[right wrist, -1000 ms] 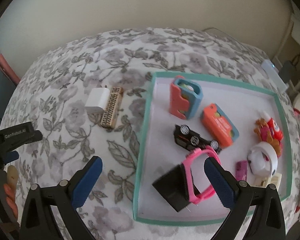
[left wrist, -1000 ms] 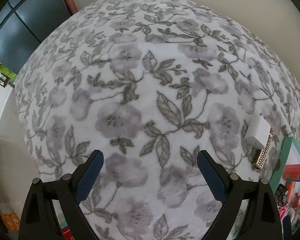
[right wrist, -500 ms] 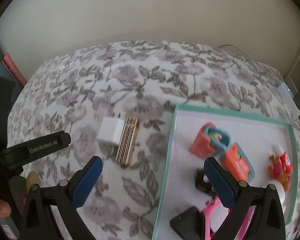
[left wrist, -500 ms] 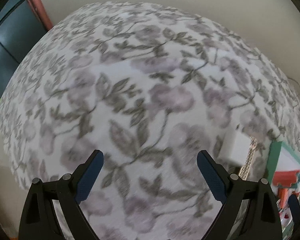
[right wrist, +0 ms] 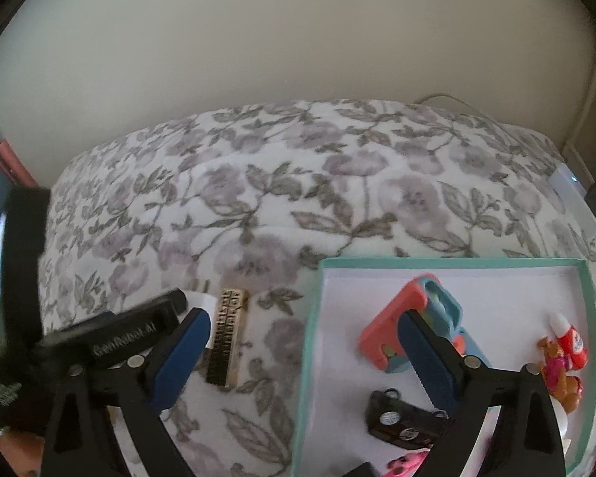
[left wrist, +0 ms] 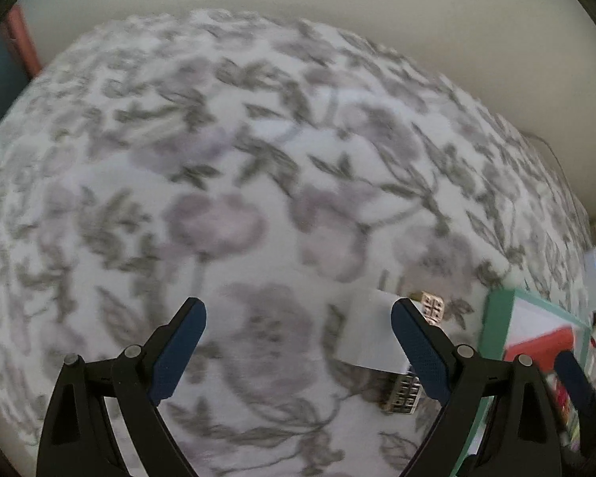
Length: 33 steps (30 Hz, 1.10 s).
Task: Organize rigid objects
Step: 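Close the left tool on the white charger while the right tool grasps the gold patterned case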
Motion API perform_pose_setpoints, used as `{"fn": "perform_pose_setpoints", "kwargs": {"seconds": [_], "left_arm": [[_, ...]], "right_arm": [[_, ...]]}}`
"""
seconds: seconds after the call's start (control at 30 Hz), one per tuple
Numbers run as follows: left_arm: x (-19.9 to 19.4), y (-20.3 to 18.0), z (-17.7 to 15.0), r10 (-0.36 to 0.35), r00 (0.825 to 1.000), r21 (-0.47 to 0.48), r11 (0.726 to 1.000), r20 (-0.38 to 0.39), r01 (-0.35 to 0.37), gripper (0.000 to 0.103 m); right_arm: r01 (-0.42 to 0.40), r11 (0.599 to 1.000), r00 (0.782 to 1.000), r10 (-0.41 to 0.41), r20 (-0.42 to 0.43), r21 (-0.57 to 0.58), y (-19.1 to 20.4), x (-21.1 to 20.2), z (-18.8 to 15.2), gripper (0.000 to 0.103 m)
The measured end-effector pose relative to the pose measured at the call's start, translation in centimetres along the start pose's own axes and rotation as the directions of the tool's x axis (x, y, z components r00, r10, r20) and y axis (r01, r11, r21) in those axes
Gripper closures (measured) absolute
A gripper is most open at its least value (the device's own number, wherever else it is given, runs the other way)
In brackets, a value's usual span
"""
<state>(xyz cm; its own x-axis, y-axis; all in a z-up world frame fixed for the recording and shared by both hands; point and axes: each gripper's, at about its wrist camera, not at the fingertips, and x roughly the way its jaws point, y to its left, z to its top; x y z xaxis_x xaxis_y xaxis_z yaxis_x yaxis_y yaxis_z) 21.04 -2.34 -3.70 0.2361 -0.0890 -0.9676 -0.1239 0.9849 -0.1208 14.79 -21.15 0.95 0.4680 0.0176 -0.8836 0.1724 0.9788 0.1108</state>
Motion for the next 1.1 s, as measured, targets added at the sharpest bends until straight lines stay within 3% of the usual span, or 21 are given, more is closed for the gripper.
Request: {"fn": "perform_pose_setpoints", "kwargs": {"seconds": [0.07,0.33,0.5,0.73,0.8,0.93,1.1], "left_arm": [[0.3,-0.3,0.0,-0.048,0.999,-0.004,0.999,-0.012,0.048,0.009],[0.8,-1.4,-0.3,-0.055,0.998,0.054,0.997,-0.032,0.057,0.01],[0.5,-1.3,-0.5,-0.097,0.995,0.049,0.994,-0.032,0.098,0.033],[0.8,-1.9,-0.3,-0.101,0.994,0.073,0.992,-0.034,0.103,0.043],[1.2,-1.8,-0.3,-0.115,0.992,0.061,0.991,-0.049,0.118,0.054],[0.9,-0.9,-0.2,-0.065,0.997,0.056,0.996,-0.039,0.067,0.057],[0.5,1.8,0.1,-0.026,0.999,0.015,1.0,-0.033,0.026,0.057]], "right_arm": [[0.007,1.0,1.0,-0.007,0.003,0.005,-0.4,0.0,0.1,0.007],[-0.006,0.999,1.0,0.005,0.003,0.041,-1.4,-0.1,0.2,0.008],[-0.024,0.998,1.0,0.023,0.006,0.065,-1.6,0.0,0.2,0.009],[-0.023,0.996,1.0,0.023,0.001,0.082,-1.6,0.1,0.1,0.013],[-0.021,0.997,1.0,0.022,-0.001,0.081,-1.6,0.2,0.1,0.014],[-0.027,0.998,1.0,0.027,-0.004,0.058,-0.8,0.4,0.0,0.014],[-0.048,0.999,0.999,0.048,-0.012,0.004,1.3,1.0,-0.2,0.029]]}}
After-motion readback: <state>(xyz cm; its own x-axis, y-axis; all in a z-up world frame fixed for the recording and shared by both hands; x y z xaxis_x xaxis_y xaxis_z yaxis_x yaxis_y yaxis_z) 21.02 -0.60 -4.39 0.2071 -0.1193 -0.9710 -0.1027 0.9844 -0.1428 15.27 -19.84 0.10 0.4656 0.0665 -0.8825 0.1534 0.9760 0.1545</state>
